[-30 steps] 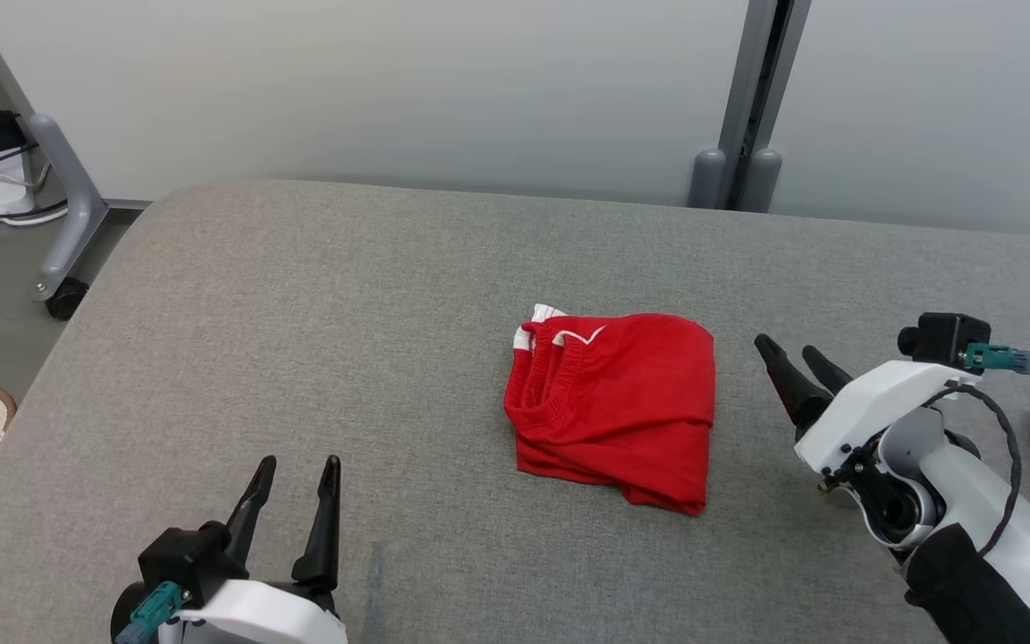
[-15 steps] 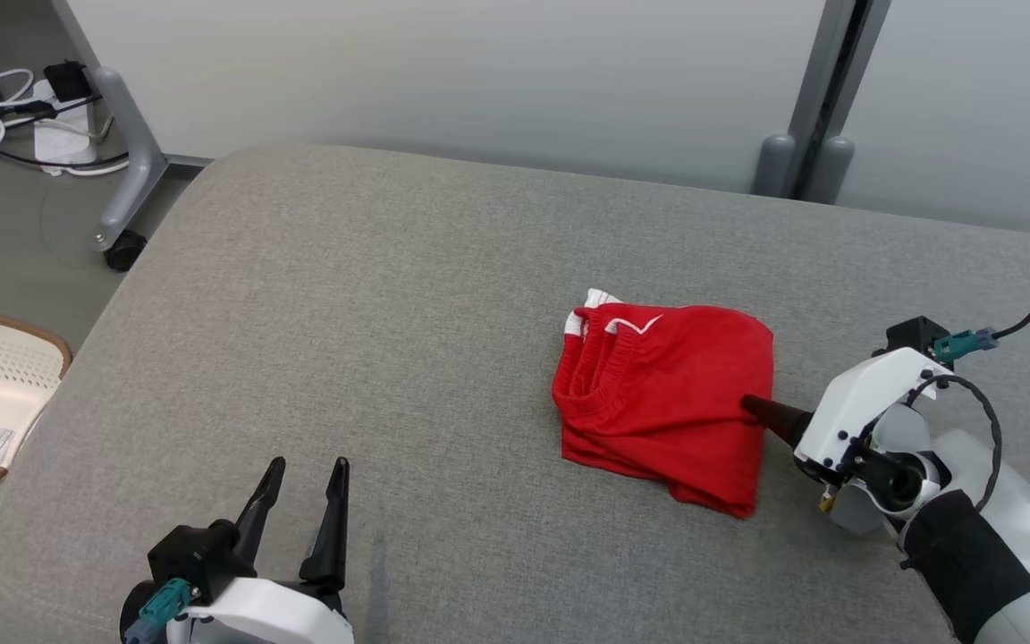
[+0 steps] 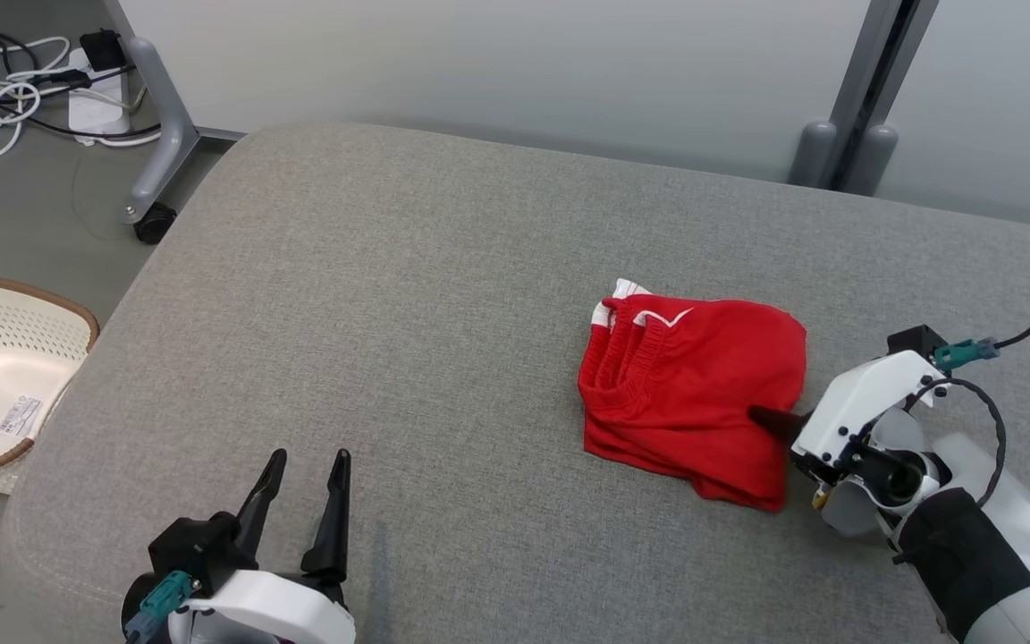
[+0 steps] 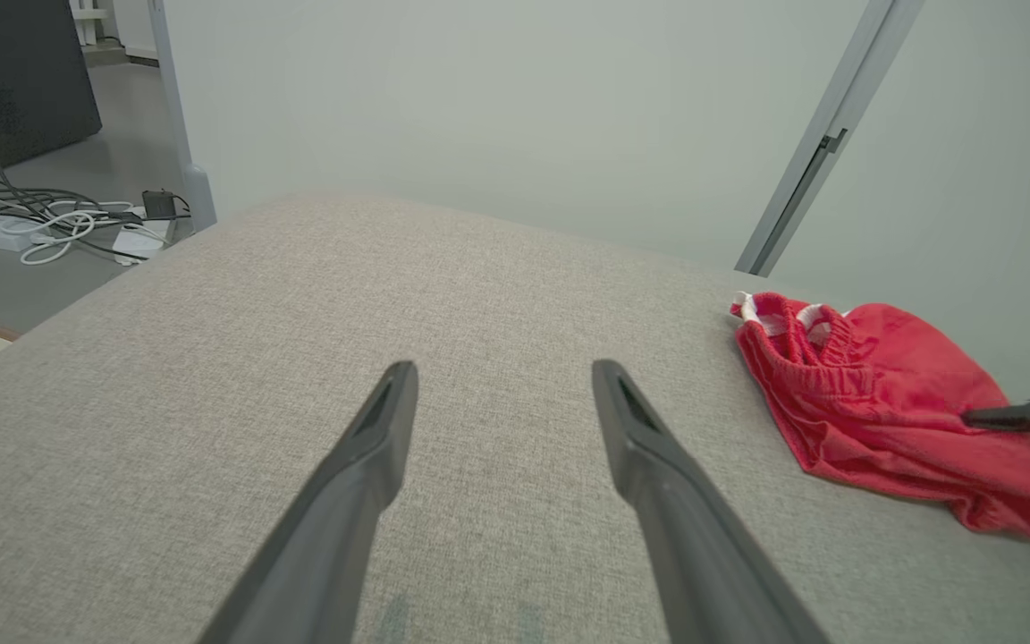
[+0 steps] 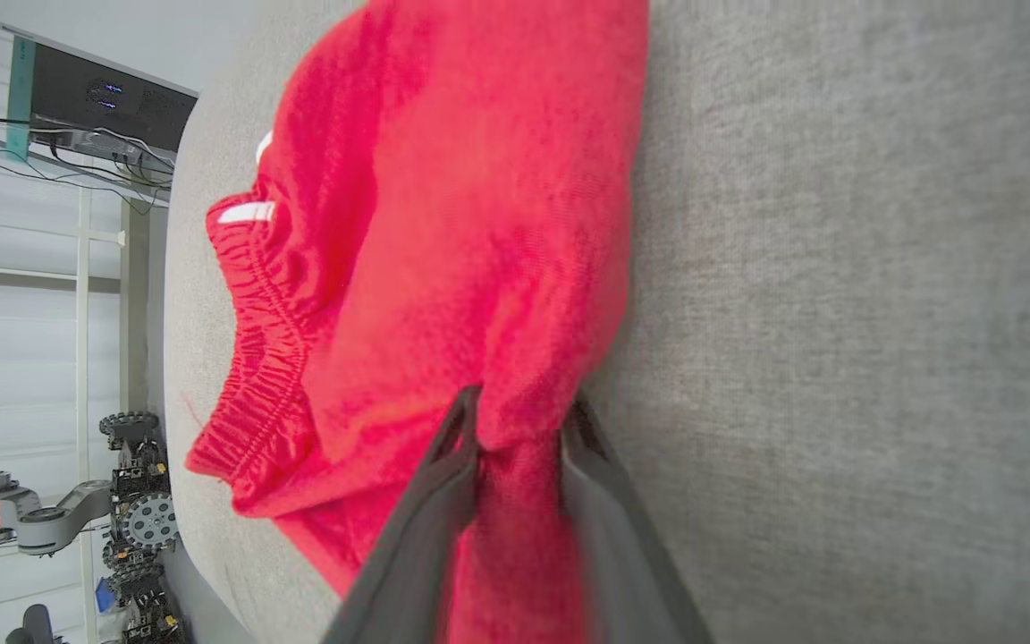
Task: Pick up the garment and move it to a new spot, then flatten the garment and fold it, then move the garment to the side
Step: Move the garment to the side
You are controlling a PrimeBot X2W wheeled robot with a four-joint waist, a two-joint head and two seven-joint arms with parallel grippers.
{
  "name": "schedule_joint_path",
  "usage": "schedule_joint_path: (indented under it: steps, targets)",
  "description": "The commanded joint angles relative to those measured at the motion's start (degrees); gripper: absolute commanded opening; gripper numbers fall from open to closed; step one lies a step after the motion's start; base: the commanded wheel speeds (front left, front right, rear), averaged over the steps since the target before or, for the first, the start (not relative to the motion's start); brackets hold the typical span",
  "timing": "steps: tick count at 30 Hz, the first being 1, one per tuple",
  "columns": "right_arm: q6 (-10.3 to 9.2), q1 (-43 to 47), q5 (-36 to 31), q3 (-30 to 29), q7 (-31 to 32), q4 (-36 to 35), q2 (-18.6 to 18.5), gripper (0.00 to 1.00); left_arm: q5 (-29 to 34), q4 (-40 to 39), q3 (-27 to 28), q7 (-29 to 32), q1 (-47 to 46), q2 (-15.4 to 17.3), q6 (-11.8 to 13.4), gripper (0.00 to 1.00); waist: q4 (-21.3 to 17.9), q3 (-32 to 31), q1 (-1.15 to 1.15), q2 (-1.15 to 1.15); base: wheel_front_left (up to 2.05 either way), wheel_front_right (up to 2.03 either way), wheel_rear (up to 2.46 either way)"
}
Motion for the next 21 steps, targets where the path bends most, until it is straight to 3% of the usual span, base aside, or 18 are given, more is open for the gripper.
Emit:
schedule_joint_path:
  steps: [1, 11, 21]
  targets:
    - [0.03, -0.3, 0.2, 0.1, -0.8, -0.6, 0.1, 0.00, 0.0, -0.1, 0.3, -0.1, -0.9, 0.2, 0.1, 1.00, -0.1, 0.0, 0.00, 0.00, 0.00, 0.00, 0.00]
    - [0.03, 2.6, 0.0, 1.4, -4.4, -6.9, -2.0, 0.00, 1.0, -1.0, -0.8, -0.1, -0.1, 0.6, -0.6, 1.00, -5.0, -2.8, 0.00, 0.00, 0.00, 0.00, 0.00]
    - [0.03, 6.8, -0.3, 4.0, -6.2, -14.2, -4.7, 0.00, 1.0, -1.7, -4.8, 0.0, -0.9, 0.4, -1.3, 1.00, -17.2, -4.3, 0.00, 0.00, 0.00, 0.00, 0.00]
